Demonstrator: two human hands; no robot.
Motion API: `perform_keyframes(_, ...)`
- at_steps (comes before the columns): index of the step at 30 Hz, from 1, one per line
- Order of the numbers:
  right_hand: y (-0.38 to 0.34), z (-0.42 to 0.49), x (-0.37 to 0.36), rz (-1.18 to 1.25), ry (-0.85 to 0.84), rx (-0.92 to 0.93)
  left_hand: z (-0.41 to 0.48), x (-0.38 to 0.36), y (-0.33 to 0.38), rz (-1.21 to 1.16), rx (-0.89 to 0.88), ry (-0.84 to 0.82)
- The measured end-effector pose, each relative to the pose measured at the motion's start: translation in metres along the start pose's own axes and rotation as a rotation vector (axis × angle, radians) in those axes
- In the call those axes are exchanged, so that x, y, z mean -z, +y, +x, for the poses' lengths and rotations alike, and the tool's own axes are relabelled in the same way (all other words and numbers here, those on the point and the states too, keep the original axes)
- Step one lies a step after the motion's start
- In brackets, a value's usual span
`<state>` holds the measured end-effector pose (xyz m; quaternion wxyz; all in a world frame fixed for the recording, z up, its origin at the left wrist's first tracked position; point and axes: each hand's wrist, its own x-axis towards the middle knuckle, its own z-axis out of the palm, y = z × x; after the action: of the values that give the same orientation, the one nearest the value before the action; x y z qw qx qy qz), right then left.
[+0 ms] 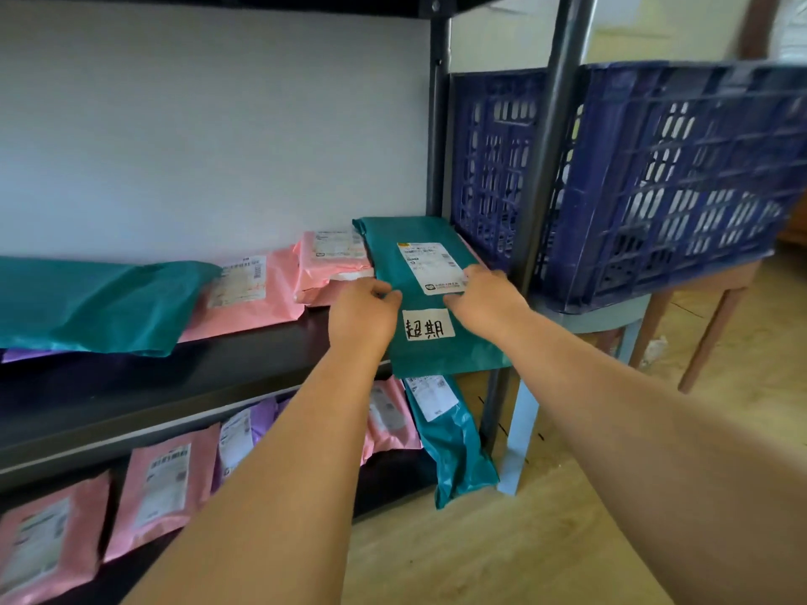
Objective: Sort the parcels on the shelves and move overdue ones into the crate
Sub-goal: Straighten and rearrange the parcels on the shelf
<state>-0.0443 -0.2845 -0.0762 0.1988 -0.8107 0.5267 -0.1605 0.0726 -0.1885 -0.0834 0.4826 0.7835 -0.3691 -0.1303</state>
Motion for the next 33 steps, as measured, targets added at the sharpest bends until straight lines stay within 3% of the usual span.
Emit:
perform_keyframes(5, 0.007, 0.003, 0.000, -0.001, -0.041, 0.003, 0.007, -0.007, 0.002, -0.253, 0.103, -0.010)
perform_keyframes(10, 0.008, 0.000, 0.015, 0.088, -0.038, 0.014, 0.010, -0.009, -0.003, -0.388, 0.227, -0.116)
perform_keyframes(14, 0.005, -0.006, 0.018, 0.174, -0.024, 0.003, 0.013, -0.006, 0.000, -0.398, 0.226, -0.143)
perform_keyframes(26, -0.002, -0.019, 0.031, 0.743, 0.054, -0.209, 0.004, 0.025, 0.003, -0.758, 0.407, -0.357)
perform_keyframes(33, -0.008, -0.038, 0.037, 1.014, -0.191, -0.391, -0.020, 0.049, 0.006, -0.691, 0.314, -0.489)
